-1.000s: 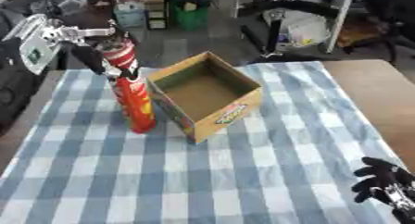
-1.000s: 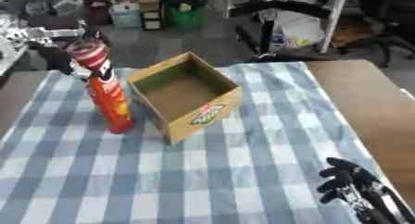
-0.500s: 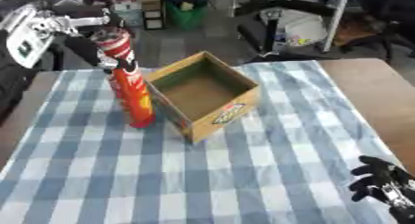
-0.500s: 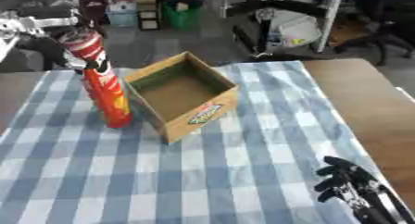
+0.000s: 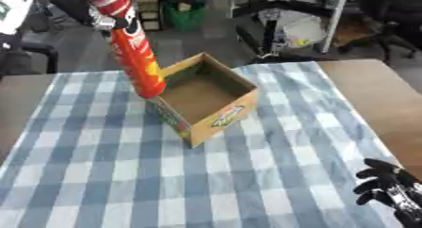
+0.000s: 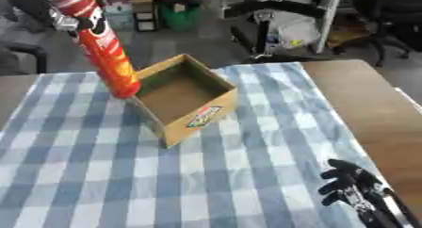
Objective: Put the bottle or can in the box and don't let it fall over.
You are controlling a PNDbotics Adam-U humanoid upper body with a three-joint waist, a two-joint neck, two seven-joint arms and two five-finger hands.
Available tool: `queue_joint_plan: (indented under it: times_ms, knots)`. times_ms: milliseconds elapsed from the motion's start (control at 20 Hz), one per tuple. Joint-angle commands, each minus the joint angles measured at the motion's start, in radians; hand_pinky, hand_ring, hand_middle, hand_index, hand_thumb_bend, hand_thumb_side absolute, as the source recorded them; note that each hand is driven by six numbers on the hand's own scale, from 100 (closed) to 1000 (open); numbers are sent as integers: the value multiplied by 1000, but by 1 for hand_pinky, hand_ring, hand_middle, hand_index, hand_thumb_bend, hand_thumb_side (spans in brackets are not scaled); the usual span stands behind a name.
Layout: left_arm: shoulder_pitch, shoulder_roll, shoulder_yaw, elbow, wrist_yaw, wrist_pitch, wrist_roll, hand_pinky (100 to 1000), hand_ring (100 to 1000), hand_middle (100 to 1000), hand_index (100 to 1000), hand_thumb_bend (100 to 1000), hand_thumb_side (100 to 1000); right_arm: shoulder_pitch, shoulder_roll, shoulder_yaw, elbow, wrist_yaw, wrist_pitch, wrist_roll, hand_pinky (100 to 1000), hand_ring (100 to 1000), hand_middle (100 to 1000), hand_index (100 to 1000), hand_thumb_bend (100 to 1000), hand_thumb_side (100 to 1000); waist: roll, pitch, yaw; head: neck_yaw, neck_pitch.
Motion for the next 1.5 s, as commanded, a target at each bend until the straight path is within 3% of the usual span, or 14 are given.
queue_joint_plan:
  times_ms: [50, 450, 750, 850, 900, 950, 1000, 1050, 1100, 1150, 1250, 1350, 1500]
  knots:
    - [-27, -13, 7, -19, -3, -223, -204, 100, 371, 455, 686, 100, 174, -18, -18, 7, -13, -13, -1, 9, 501, 580, 645, 827, 100, 606, -4, -4, -9, 4, -16]
    - [-17, -85, -23, 23, -65, -268, -128, 100, 373, 456, 687, 100, 173, -53, -13, 28, -23, -33, 3, 32, 502, 580, 645, 827, 100, 606, -12, 27, -61, -10, -54]
    - [7, -114, -55, 45, -131, -310, -108, 107, 412, 486, 718, 100, 149, -63, -9, 31, -22, -35, 4, 38, 502, 581, 645, 827, 100, 607, -11, 36, -71, -16, -62]
    - [16, -120, -67, 50, -148, -329, -116, 248, 499, 573, 778, 100, 192, -65, -9, 31, -22, -36, 4, 38, 502, 581, 646, 827, 100, 608, -10, 37, -72, -17, -63]
    - [19, -120, -73, 50, -151, -343, -124, 362, 573, 648, 821, 199, 297, -65, -9, 31, -22, -36, 4, 38, 502, 581, 646, 827, 100, 608, -10, 37, -71, -17, -63]
    - [21, -120, -79, 47, -152, -358, -131, 517, 666, 723, 859, 368, 403, -65, -9, 31, -21, -36, 5, 38, 502, 581, 646, 827, 100, 608, -9, 37, -70, -17, -62]
    - [22, -117, -83, 40, -150, -374, -135, 558, 691, 739, 867, 409, 432, -65, -9, 30, -21, -35, 5, 38, 502, 581, 646, 827, 100, 608, -9, 37, -69, -17, -60]
    - [21, -114, -83, 31, -146, -387, -134, 743, 810, 807, 899, 586, 561, -64, -9, 30, -20, -35, 5, 37, 502, 581, 646, 827, 100, 608, -8, 37, -67, -17, -58]
    - [20, -109, -83, 22, -141, -396, -130, 759, 822, 815, 902, 603, 573, -63, -9, 30, -20, -34, 5, 37, 502, 581, 646, 827, 100, 608, -8, 36, -65, -17, -57]
    - [19, -105, -84, 13, -137, -404, -127, 875, 897, 866, 921, 717, 627, -62, -10, 30, -20, -33, 5, 37, 502, 581, 646, 827, 100, 608, -8, 36, -63, -19, -57]
    - [17, -96, -85, 0, -123, -419, -130, 948, 946, 906, 937, 799, 648, -60, -11, 29, -21, -32, 4, 37, 502, 581, 645, 827, 100, 607, -8, 34, -60, -22, -57]
    - [17, -83, -84, -15, -103, -427, -134, 963, 959, 925, 943, 828, 671, -57, -12, 26, -21, -30, 4, 35, 502, 580, 645, 827, 100, 607, -7, 33, -54, -28, -58]
    - [25, -48, -77, -55, -42, -419, -112, 940, 938, 906, 934, 783, 676, -54, -14, 23, -22, -27, 3, 32, 502, 580, 645, 827, 100, 607, -4, 32, -43, -37, -60]
